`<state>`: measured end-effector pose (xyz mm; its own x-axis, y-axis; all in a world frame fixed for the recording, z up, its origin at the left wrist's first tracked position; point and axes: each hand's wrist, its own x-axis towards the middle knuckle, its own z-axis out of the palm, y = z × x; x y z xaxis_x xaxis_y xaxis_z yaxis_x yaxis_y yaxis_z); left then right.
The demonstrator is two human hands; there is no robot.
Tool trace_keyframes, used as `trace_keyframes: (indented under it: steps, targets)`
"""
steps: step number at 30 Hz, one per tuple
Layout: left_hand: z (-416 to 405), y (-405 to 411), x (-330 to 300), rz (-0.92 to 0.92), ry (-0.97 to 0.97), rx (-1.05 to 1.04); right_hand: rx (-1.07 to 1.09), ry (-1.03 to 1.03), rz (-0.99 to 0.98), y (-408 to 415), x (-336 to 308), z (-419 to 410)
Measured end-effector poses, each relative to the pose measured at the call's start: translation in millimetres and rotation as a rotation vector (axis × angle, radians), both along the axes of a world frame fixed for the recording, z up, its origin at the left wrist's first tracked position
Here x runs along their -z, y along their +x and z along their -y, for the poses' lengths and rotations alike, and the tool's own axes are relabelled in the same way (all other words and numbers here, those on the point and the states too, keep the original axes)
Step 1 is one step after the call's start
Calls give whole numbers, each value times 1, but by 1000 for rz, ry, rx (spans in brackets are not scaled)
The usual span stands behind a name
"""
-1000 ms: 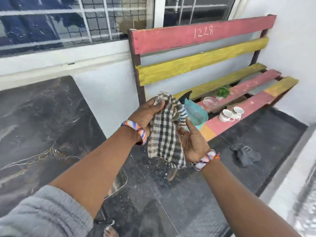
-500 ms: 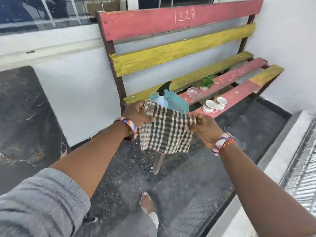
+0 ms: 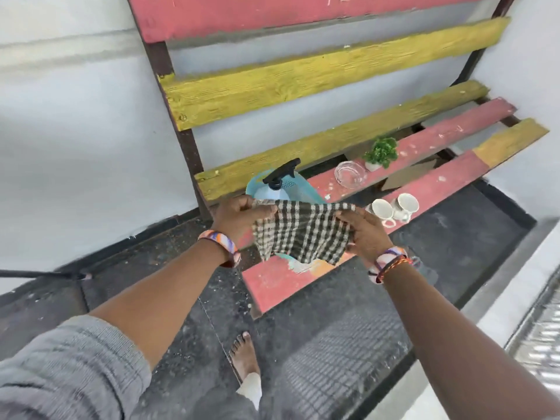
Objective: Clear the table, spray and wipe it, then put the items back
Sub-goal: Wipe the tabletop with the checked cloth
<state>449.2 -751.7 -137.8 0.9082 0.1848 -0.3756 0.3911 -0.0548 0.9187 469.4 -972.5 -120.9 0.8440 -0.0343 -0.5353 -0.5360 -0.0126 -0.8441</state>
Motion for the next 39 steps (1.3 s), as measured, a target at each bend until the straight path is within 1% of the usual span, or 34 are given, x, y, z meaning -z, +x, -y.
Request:
trace_keyframes:
  steps: [3,5,7,8,10,13,16,18,20,22,25,28,31,33,35,36,37,39]
  targets:
    - [10,19,-1,-71,-220,-125,2,-3,-71,27,7,-6]
    - [16,31,2,-130,-220,-128,-14,-98,-91,44,11,-8]
    - [21,41,9,-185,-111,-118,-88,-167,-139,59,13,-8]
    - [24,45,14,-214,-83,-120,-127,-163,-169,63,16,-7]
    - [29,53,22,-272,-59,-113,-241,-261,-158,74,23,-5]
    - [38,59,35,-357,144,-11,-462,-497,-69,89,32,-5]
    - [48,64,45,-480,248,23,-646,-710,48,107,45,-7]
    - [57,71,49,-492,367,60,-774,-855,158,117,53,-11]
    - [66,83,56,-525,415,102,-907,-904,223,125,61,-15]
    - [75,94,63,-610,453,162,-1063,-931,257,130,72,-19]
    - [82,102,72,-680,595,231,-1273,-1000,298,131,84,-23]
    - [83,103,81,-670,745,289,-1440,-1053,315,132,94,-28]
    - [93,104,77,-643,947,433,-1577,-1166,250,133,99,-32]
    - [99,106,72,-615,1118,431,-1624,-1260,323,134,96,-32]
    - [99,108,65,-514,1311,372,-1618,-1273,400,136,94,-33]
    - [100,109,64,-473,1309,425,-1630,-1246,394,136,96,-34]
    - [101,110,64,-449,1250,539,-1656,-1229,374,137,100,-34]
    - [103,110,66,-465,1138,772,-1752,-1244,344,136,108,-34]
